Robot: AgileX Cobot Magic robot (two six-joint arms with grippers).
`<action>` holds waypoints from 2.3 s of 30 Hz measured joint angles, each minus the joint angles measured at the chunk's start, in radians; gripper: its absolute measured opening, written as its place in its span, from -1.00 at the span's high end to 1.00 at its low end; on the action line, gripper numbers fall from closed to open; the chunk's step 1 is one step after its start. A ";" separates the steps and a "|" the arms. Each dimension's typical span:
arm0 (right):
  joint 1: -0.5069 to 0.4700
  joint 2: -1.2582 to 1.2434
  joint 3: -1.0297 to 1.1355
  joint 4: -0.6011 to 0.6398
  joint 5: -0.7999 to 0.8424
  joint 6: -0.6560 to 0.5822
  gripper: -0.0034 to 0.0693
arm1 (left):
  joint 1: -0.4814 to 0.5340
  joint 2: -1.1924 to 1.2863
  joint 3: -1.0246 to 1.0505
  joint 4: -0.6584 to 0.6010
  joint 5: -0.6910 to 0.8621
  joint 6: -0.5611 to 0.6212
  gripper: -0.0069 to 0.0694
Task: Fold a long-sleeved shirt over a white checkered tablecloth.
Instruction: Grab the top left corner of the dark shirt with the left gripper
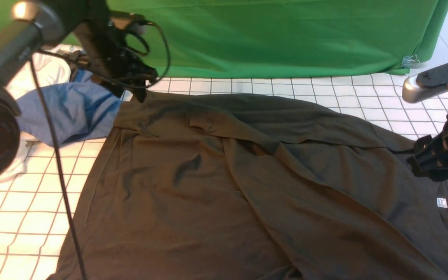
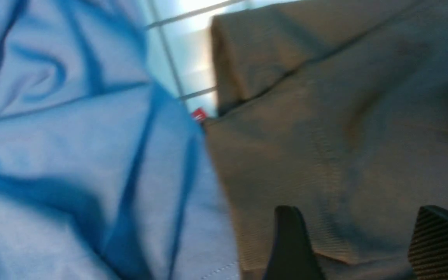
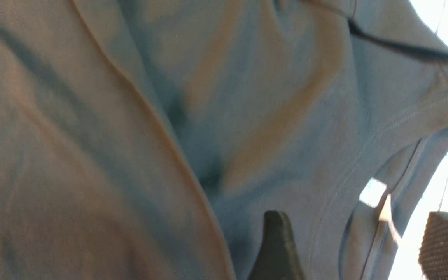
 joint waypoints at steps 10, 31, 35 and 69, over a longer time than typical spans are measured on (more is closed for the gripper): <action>0.023 0.000 0.000 0.002 -0.025 0.000 -0.46 | 0.031 0.092 0.000 -0.027 -0.033 -0.021 -0.37; 0.037 0.000 0.000 0.003 -0.031 0.000 -0.46 | 0.031 0.075 -0.002 -0.030 -0.055 -0.019 0.86; 0.037 0.000 0.000 0.003 -0.031 0.000 -0.46 | 0.031 0.071 -0.002 -0.031 -0.053 0.000 0.86; 0.037 0.000 0.000 0.003 -0.035 0.000 -0.46 | 0.031 0.076 -0.002 0.011 -0.043 0.030 0.25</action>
